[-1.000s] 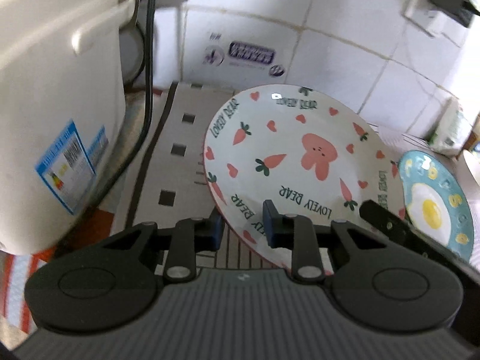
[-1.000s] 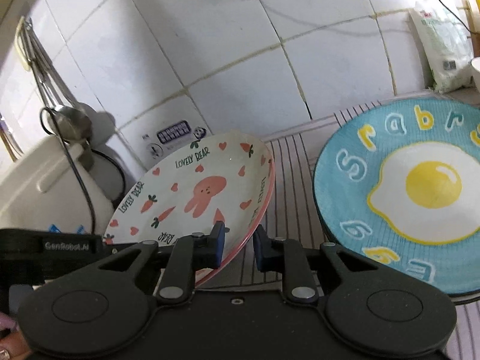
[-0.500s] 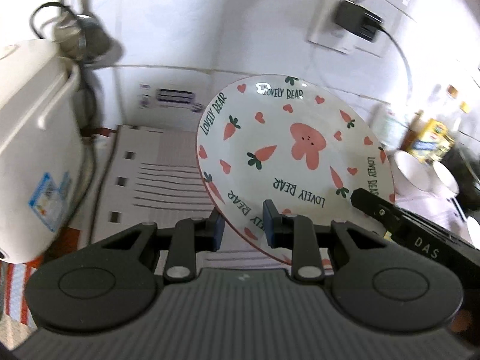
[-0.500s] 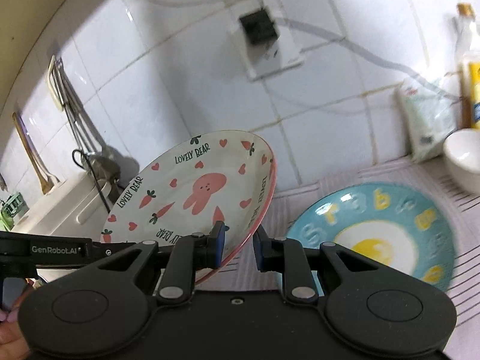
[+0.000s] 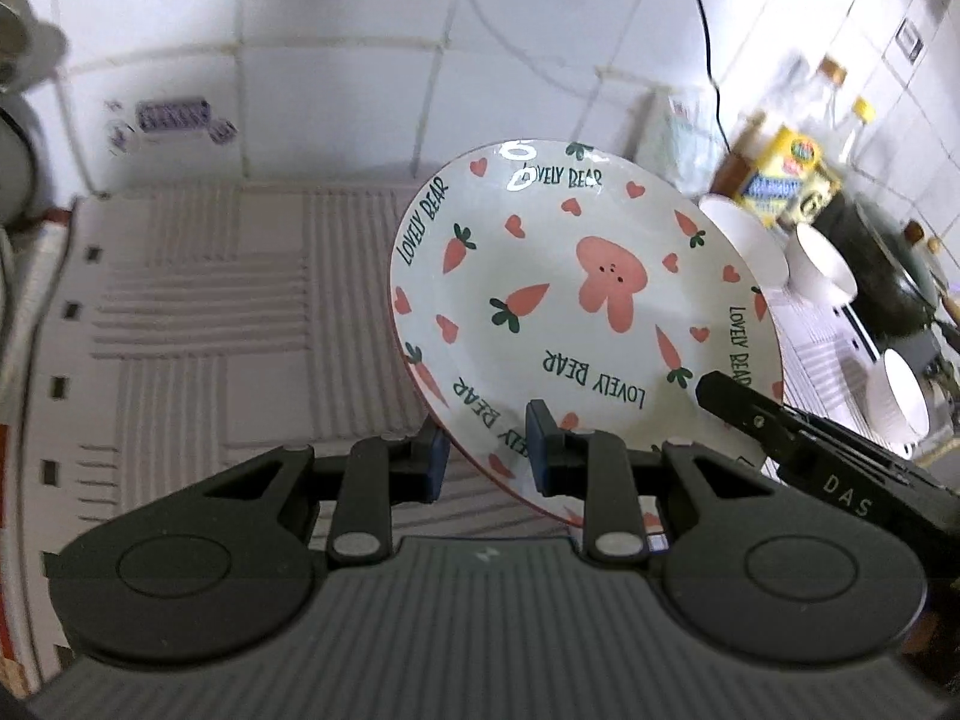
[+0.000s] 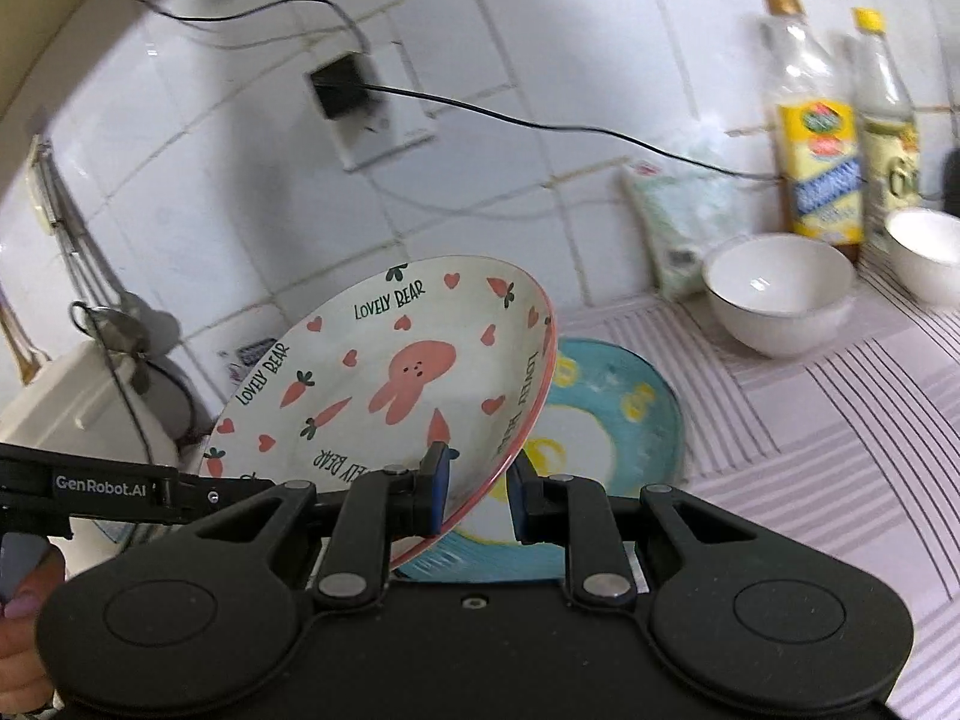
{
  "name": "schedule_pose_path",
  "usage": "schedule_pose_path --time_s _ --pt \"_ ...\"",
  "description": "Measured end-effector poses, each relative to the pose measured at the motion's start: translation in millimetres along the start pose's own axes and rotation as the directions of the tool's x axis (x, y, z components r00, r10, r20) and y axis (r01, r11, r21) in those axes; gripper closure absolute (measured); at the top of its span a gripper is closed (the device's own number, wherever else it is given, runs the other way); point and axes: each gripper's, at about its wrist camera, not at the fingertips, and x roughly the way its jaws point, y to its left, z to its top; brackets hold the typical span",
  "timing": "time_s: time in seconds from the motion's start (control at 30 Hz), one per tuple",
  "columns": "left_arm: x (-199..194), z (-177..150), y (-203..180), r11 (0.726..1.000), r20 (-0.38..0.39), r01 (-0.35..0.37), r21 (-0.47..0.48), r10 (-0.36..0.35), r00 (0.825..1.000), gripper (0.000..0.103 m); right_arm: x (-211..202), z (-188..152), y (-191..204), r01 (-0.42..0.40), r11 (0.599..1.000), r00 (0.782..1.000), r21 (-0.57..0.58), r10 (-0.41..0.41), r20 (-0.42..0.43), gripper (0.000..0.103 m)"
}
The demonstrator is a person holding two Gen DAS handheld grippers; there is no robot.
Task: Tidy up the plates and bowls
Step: 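Lift the bunny plate and lower it onto the blue egg plate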
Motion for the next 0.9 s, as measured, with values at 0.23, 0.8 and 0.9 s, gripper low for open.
schedule_pose_path --time_s 0.23,0.8,0.9 --pt "29 10 -10 0.998 -0.088 0.008 0.059 -0.003 0.996 0.078 10 -12 -30 0.052 0.996 0.999 0.071 -0.051 -0.019 0.078" --pt "36 7 -6 1.0 -0.255 -0.006 -0.023 0.0 0.967 0.074 23 1 -16 0.2 0.98 0.963 -0.015 -0.199 -0.182 0.077" --pt "36 5 -9 0.999 -0.26 -0.007 -0.034 -0.002 0.966 0.073 28 5 -12 0.26 0.963 0.94 -0.066 -0.268 -0.21 0.076"
